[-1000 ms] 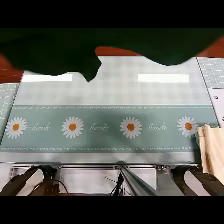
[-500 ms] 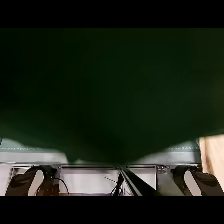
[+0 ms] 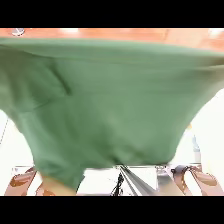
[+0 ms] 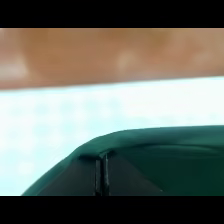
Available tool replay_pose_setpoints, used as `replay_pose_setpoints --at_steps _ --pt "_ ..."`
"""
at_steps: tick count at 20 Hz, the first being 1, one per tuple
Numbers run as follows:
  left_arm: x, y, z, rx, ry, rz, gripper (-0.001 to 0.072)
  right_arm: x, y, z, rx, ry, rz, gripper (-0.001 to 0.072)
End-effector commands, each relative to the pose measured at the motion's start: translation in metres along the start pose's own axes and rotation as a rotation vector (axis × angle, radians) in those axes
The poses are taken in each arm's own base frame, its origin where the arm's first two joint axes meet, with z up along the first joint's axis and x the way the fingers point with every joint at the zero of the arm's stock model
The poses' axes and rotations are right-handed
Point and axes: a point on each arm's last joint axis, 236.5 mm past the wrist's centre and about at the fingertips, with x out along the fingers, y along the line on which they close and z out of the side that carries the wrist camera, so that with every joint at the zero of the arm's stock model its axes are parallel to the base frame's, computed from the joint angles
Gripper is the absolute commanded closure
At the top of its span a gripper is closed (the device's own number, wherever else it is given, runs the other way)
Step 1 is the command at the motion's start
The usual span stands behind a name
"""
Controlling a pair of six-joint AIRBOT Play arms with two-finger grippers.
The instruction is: Fold the shirts.
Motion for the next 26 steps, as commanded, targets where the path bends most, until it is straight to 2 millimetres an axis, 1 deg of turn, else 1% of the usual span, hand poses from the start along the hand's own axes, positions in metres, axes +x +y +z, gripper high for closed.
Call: replay_pose_setpoints --at_steps 1,4,6,7,9,10,12,13,14,16,18,20,21,23,25,26 --pt "0.102 0.017 -0.040 -0.138 0.092 -0.062 0.0686 0.108 -0.030 -0.039 0.074 0.163 0.044 0.0682" --pt "0.203 0.027 -0.070 -0.186 0.175 -0.070 0.0686 0.200 -0.053 -0.045 0.148 0.213 0.086 0.0682" --pt "0.263 0.034 -0.091 -0.238 0.220 -0.057 0.0686 0.259 -0.065 -0.049 0.230 0.257 0.126 0.0682" --pt "0.290 0.040 -0.102 -0.276 0.243 -0.046 0.0686 0.283 -0.069 -0.048 0.256 0.270 0.143 0.0682" --pt "0.333 0.052 -0.120 -0.333 0.292 -0.030 0.0686 0.328 -0.079 -0.039 0.296 0.276 0.166 0.0682" --pt "0.352 0.057 -0.129 -0.371 0.315 -0.023 0.0686 0.345 -0.084 -0.034 0.312 0.275 0.174 0.0682" --pt "0.381 0.061 -0.144 -0.459 0.354 -0.015 0.0686 0.374 -0.091 -0.027 0.363 0.280 0.182 0.0683" --pt "0.391 0.059 -0.154 -0.482 0.384 -0.022 0.0686 0.386 -0.094 -0.027 0.390 0.288 0.185 0.0683" --pt "0.399 0.054 -0.167 -0.495 0.425 -0.036 0.0686 0.395 -0.096 -0.030 0.410 0.297 0.190 0.0682" --pt "0.405 0.050 -0.193 -0.515 0.495 -0.045 0.0686 0.408 -0.098 -0.047 0.437 0.340 0.197 0.0682" --pt "0.403 0.046 -0.215 -0.520 0.571 -0.055 0.0686 0.413 -0.098 -0.068 0.456 0.405 0.203 0.0682" --pt "0.398 0.043 -0.230 -0.523 0.634 -0.065 0.0685 0.413 -0.096 -0.080 0.459 0.448 0.213 0.0682" --pt "0.394 0.042 -0.233 -0.515 0.656 -0.074 0.0685 0.412 -0.094 -0.082 0.454 0.457 0.219 0.0682" --pt "0.382 0.041 -0.234 -0.484 0.705 -0.104 0.0685 0.402 -0.089 -0.082 0.439 0.493 0.248 0.0682" --pt "0.365 0.041 -0.232 -0.441 0.772 -0.150 0.0685 0.387 -0.087 -0.081 0.396 0.538 0.285 0.0682" --pt "0.356 0.040 -0.233 -0.421 0.808 -0.174 0.0685 0.379 -0.085 -0.087 0.386 0.579 0.303 0.0681"
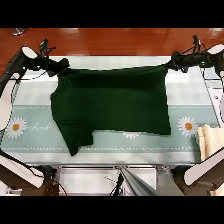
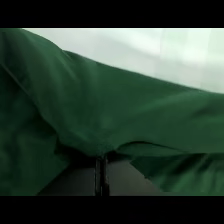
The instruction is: Fold the shirts.
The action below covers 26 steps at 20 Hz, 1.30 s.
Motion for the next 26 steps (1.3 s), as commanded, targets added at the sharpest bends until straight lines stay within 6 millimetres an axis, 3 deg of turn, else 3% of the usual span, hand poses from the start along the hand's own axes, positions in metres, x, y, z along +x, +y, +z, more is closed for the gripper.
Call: replay_pose_setpoints --at_steps 1,6,11,12,13,14,16,19,21,24,26 --pt "-0.016 0.001 -0.035 0.083 0.184 -0.019 0.0685 -0.013 -0.001 -0.033 -0.033 0.160 0.015 0.0681" --pt "-0.015 0.036 -0.076 0.137 0.363 0.105 0.0685 -0.011 -0.054 -0.090 -0.067 0.379 -0.194 0.0681" --pt "-0.007 0.035 -0.090 0.152 0.418 0.117 0.0666 0.016 -0.055 -0.104 -0.083 0.421 -0.214 0.0680" --pt "-0.006 0.034 -0.097 0.143 0.448 0.118 0.0512 0.018 -0.056 -0.103 -0.059 0.411 -0.230 0.0570" --pt "-0.009 0.034 -0.104 0.144 0.480 0.119 0.0117 0.018 -0.056 -0.101 -0.023 0.397 -0.241 0.0228" --pt "-0.015 0.036 -0.110 0.150 0.516 0.125 0.0000 0.012 -0.055 -0.100 -0.021 0.399 -0.247 0.0090" --pt "-0.033 0.044 -0.117 0.140 0.564 0.127 0.0002 -0.015 -0.064 -0.101 -0.040 0.421 -0.303 0.0091" --pt "-0.065 0.043 -0.126 0.080 0.580 0.050 0.0002 -0.074 -0.091 -0.103 0.018 0.415 -0.442 0.0093" --pt "-0.084 0.056 -0.150 0.044 0.575 0.036 0.0002 -0.095 -0.093 -0.109 0.058 0.318 -0.432 0.0092" --pt "-0.097 0.091 -0.205 -0.088 0.482 0.038 0.0002 -0.107 -0.097 -0.155 0.063 0.198 -0.419 0.0092" --pt "-0.096 0.107 -0.228 -0.223 0.320 0.004 0.0001 -0.105 -0.084 -0.199 0.066 0.158 -0.362 0.0092"
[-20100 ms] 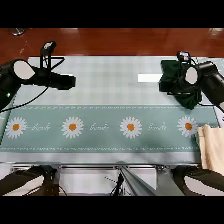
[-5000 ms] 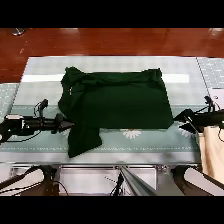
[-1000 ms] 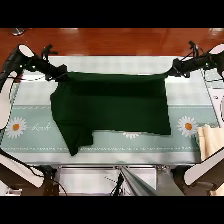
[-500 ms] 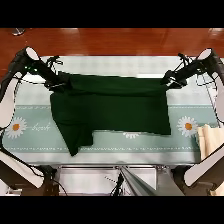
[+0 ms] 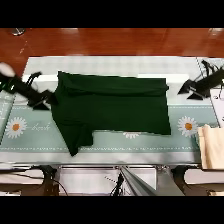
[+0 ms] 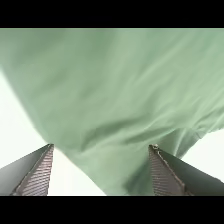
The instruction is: Fold the shirts.
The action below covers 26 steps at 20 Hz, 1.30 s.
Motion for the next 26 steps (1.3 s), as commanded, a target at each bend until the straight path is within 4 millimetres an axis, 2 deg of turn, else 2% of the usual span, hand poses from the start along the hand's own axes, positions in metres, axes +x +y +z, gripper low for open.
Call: replay_pose_setpoints --at_steps 1,3,4,6,10,14,16,18,19,20,21,23,26 --pt "0.019 0.030 -0.035 -0.179 -0.232 -0.097 0.0001 0.011 0.011 -0.060 0.033 -0.119 0.085 0.0092" --pt "0.022 0.039 -0.052 -0.240 -0.327 -0.153 0.0002 0.014 0.036 -0.090 0.050 -0.133 0.200 0.0092" --pt "0.022 0.040 -0.058 -0.256 -0.352 -0.178 0.0002 0.014 0.044 -0.099 0.054 -0.138 0.236 0.0092" --pt "0.025 0.032 -0.057 -0.300 -0.390 -0.238 0.0002 0.015 0.052 -0.108 0.064 -0.140 0.272 0.0092" --pt "0.049 0.007 -0.067 -0.262 -0.323 -0.282 0.0002 0.016 0.055 -0.109 0.073 -0.136 0.289 0.0093" --pt "0.066 -0.030 -0.061 -0.193 -0.322 -0.324 0.0003 0.014 0.059 -0.105 0.088 -0.151 0.307 0.0092" --pt "0.078 -0.042 -0.070 -0.125 -0.270 -0.311 0.0003 0.010 0.046 -0.096 0.123 -0.186 0.290 0.0092" --pt "0.084 -0.043 -0.082 -0.092 -0.220 -0.298 0.0013 -0.002 0.013 -0.087 0.209 -0.220 0.249 0.0092" --pt "0.083 -0.046 -0.088 -0.076 -0.197 -0.310 0.0247 -0.006 -0.004 -0.088 0.253 -0.222 0.236 0.0092" --pt "0.082 -0.048 -0.092 -0.055 -0.183 -0.322 0.0578 -0.007 -0.021 -0.098 0.282 -0.193 0.211 0.0092" --pt "0.081 -0.049 -0.093 -0.046 -0.182 -0.328 0.0685 -0.006 -0.034 -0.112 0.301 -0.145 0.182 0.0092" --pt "0.079 -0.048 -0.089 -0.055 -0.195 -0.331 0.0685 0.006 -0.042 -0.142 0.333 -0.041 0.149 0.0092" --pt "0.078 -0.047 -0.089 -0.059 -0.197 -0.333 0.0685 0.027 -0.020 -0.174 0.392 0.063 0.237 0.0092"
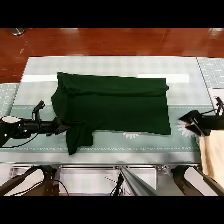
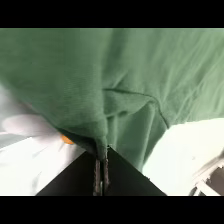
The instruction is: Fold the shirts.
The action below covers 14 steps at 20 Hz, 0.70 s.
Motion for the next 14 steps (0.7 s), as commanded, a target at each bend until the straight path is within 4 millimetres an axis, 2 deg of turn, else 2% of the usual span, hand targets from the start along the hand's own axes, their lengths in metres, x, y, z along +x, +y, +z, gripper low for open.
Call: replay_pose_setpoints --at_steps 1,6,10,12,14 --pt "0.000 -0.002 -0.001 0.006 0.003 -0.010 0.0685 0.016 -0.005 -0.037 0.060 0.117 0.020 0.0093" --pt "0.000 -0.002 -0.001 0.005 0.003 -0.010 0.0685 0.033 0.007 -0.058 -0.053 0.209 -0.017 0.0092" --pt "0.000 -0.002 -0.001 0.005 0.003 -0.011 0.0685 0.058 0.026 -0.044 -0.087 0.183 0.017 0.0092" --pt "0.000 -0.002 -0.001 0.005 0.004 -0.011 0.0685 0.063 0.042 -0.027 -0.108 0.134 0.035 0.0093" --pt "0.000 -0.002 0.000 0.006 0.003 -0.010 0.0685 0.067 0.052 -0.022 -0.137 0.143 0.039 0.0094"
